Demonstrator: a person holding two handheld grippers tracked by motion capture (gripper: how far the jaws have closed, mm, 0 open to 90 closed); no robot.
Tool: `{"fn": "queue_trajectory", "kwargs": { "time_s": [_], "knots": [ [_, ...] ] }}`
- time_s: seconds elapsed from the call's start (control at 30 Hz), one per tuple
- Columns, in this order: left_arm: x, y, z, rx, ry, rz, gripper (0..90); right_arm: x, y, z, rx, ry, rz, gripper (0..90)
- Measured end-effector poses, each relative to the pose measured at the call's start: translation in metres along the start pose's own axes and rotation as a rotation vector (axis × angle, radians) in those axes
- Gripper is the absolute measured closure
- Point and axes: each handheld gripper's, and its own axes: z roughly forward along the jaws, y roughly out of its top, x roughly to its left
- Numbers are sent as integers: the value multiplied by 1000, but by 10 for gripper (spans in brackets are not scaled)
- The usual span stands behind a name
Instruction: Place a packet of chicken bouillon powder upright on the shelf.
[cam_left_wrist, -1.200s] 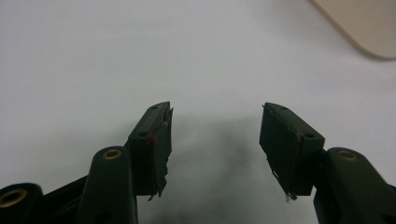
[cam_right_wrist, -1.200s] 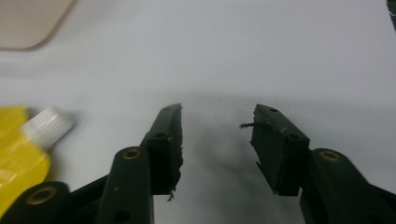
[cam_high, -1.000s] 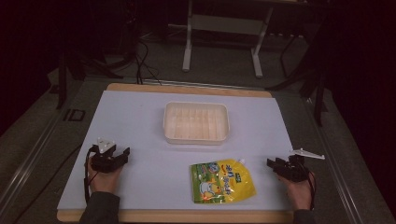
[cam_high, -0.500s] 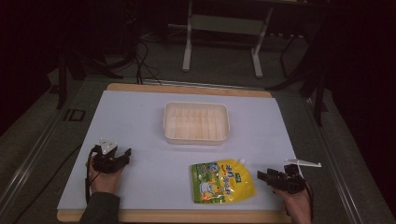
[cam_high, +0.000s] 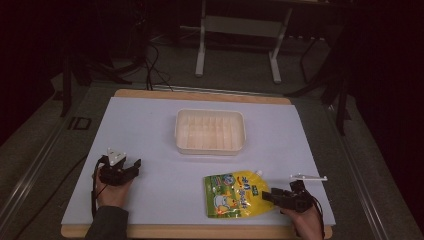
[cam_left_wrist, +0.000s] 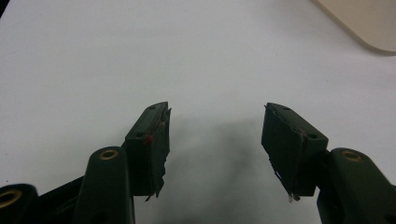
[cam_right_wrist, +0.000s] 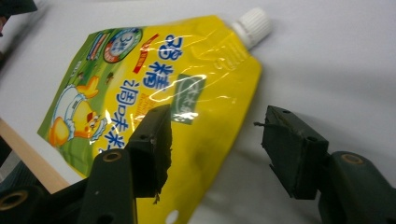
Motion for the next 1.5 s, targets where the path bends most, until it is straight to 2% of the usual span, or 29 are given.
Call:
{"fn": "queue_trajectory", "kwargs": {
  "time_s": [0.17,0.4,0.43,0.5,0.6,0.7,0.83,1.0,1.07,1.23,1.3,1.4,1.47,1.5],
  "knots": [
    [0,0,0,0,0,0,414,2,1,9,40,45,30,456],
    [-1,0,0,3,1,10,414,3,7,17,54,83,64,467],
    [-1,0,0,4,1,11,414,3,7,18,61,99,71,496],
    [-1,0,1,5,1,12,414,4,7,21,82,169,85,513],
    [-1,0,1,5,1,12,414,7,10,26,88,139,80,522],
    [-1,0,0,4,0,15,413,5,14,30,79,148,93,560],
    [-1,0,1,4,1,14,414,1,17,32,64,175,119,657],
    [-2,0,1,4,1,16,413,3,18,29,58,203,101,811],
    [-2,0,0,2,2,15,413,5,18,28,61,205,84,827],
    [-1,0,0,1,0,13,413,8,19,24,44,222,75,853],
    [-2,0,0,1,0,14,413,9,19,22,36,227,54,855],
    [-2,0,0,-1,3,14,413,11,20,20,35,236,57,866],
    [-2,0,0,-1,5,15,413,13,21,18,32,236,38,874],
    [-2,0,0,-1,5,15,414,14,22,18,41,237,54,878]
  ]
}}
